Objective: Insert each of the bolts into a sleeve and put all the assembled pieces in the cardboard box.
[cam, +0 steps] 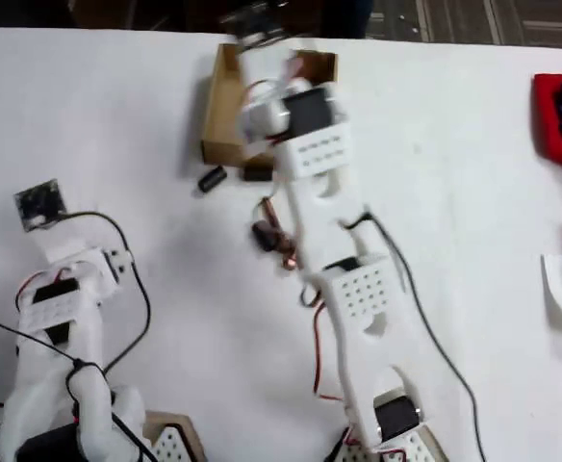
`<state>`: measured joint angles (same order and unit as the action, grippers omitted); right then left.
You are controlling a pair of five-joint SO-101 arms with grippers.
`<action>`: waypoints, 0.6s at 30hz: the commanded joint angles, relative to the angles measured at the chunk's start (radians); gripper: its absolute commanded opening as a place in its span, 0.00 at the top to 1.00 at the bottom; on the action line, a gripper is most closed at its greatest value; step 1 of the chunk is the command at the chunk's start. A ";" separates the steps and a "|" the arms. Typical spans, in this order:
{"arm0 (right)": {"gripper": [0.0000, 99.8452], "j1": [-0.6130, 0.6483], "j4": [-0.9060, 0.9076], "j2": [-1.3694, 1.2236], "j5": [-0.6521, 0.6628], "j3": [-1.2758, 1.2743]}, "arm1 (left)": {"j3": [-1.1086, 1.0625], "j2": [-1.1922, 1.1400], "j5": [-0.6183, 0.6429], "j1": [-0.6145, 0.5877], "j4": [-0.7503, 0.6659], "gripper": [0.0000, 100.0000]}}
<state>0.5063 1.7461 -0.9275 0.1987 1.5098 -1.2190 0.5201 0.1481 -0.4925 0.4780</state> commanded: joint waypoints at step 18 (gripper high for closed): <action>0.83 0.154 -0.243 -0.180 0.618 -0.181 | 0.030 0.012 0.014 -0.014 -0.005 0.83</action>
<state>0.6705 1.5175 -1.1055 0.6851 1.3241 -1.2190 0.5201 0.1511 -0.5017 0.4780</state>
